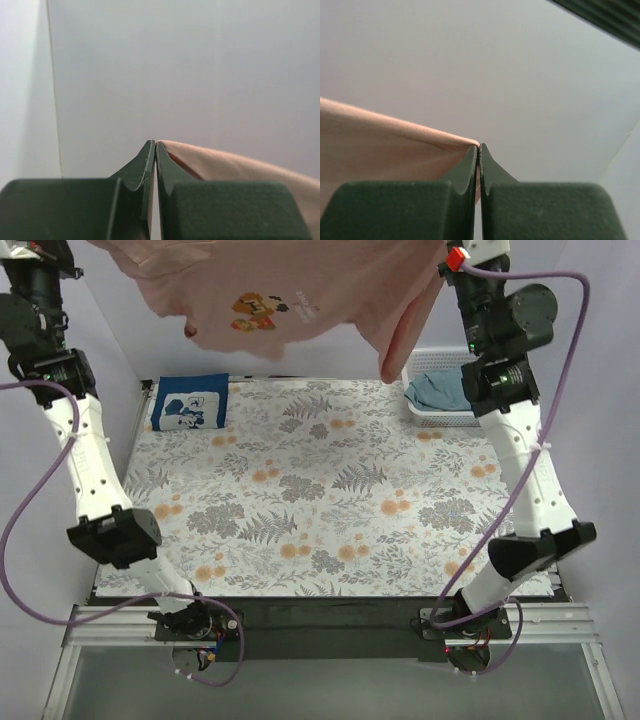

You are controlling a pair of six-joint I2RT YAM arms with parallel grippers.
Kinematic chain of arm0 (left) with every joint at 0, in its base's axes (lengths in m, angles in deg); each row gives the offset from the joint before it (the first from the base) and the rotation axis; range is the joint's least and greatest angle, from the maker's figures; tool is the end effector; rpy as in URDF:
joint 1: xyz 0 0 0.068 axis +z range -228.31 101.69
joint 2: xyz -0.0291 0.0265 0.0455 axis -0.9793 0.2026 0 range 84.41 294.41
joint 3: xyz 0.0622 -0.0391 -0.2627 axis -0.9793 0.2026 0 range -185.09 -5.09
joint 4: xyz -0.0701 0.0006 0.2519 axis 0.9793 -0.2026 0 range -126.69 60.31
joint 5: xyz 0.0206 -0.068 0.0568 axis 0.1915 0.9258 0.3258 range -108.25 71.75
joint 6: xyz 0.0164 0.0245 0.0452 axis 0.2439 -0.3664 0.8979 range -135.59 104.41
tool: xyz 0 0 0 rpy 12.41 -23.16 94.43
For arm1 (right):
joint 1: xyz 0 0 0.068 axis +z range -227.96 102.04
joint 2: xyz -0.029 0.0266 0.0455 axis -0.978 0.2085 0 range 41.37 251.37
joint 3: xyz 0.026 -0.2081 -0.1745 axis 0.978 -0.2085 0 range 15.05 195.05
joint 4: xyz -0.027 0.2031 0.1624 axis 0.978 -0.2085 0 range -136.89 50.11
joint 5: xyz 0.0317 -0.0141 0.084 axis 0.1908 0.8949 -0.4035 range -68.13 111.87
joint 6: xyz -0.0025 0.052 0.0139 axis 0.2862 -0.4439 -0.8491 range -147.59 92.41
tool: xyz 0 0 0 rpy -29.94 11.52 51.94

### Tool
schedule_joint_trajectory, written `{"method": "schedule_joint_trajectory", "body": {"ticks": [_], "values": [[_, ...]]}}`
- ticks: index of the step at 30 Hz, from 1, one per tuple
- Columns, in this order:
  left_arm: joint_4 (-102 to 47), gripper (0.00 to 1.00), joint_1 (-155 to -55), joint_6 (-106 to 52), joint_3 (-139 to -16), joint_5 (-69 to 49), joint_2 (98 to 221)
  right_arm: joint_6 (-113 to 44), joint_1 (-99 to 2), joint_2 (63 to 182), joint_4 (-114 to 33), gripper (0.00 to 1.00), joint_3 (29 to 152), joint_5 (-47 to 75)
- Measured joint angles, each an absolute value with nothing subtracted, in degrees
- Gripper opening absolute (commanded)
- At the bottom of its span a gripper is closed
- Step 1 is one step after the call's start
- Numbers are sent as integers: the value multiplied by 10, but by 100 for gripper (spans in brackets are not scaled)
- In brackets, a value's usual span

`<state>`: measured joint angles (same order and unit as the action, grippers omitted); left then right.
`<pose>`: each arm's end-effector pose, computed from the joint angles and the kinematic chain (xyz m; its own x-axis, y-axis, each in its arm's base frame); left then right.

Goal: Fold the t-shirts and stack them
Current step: Flatten the tshirt out

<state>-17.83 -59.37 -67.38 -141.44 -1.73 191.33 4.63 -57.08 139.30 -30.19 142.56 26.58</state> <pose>0.3458 0.1079 0.6101 0.4718 -0.6345 -0.6122 0.4229 0.7721 -0.4743 0.3043 0.1129 0.6174 0.6581 -0.3177 -0.6826 0.0650 0.9272 -0.3689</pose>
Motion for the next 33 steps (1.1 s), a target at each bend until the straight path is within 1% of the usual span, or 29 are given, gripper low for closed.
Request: {"method": "schedule_joint_trajectory", "body": {"ticks": [3,5,7,8,11,12,15,17,19,23,29,33], "values": [[-110,0,-569,-692,-1264,1,1802,55,-579,1308,-221,1,1304,244],[-64,0,-555,-695,-1125,32,1713,61,-590,1268,-189,1,1232,216],[-26,0,-550,-688,-996,59,1645,75,-598,1221,-161,1,1123,178],[-19,0,-547,-674,-910,82,1602,90,-600,1202,-154,1,1063,156],[-26,0,-544,-635,-748,128,1536,140,-601,1158,-151,1,885,97],[-44,0,-541,-614,-682,145,1508,160,-601,1154,-160,1,836,81],[-120,0,-526,-557,-563,187,1457,215,-599,1143,-190,1,704,49],[-180,0,-514,-518,-530,201,1434,245,-599,1130,-220,1,644,33],[-243,0,-503,-466,-525,211,1418,268,-599,1110,-252,1,616,21],[-360,0,-495,-369,-531,212,1412,299,-595,1059,-324,1,605,-7],[-594,0,-492,-172,-574,216,1477,337,-583,1038,-460,1,606,-24],[-736,0,-487,-41,-579,204,1504,384,-580,1031,-563,1,590,-21]]}}
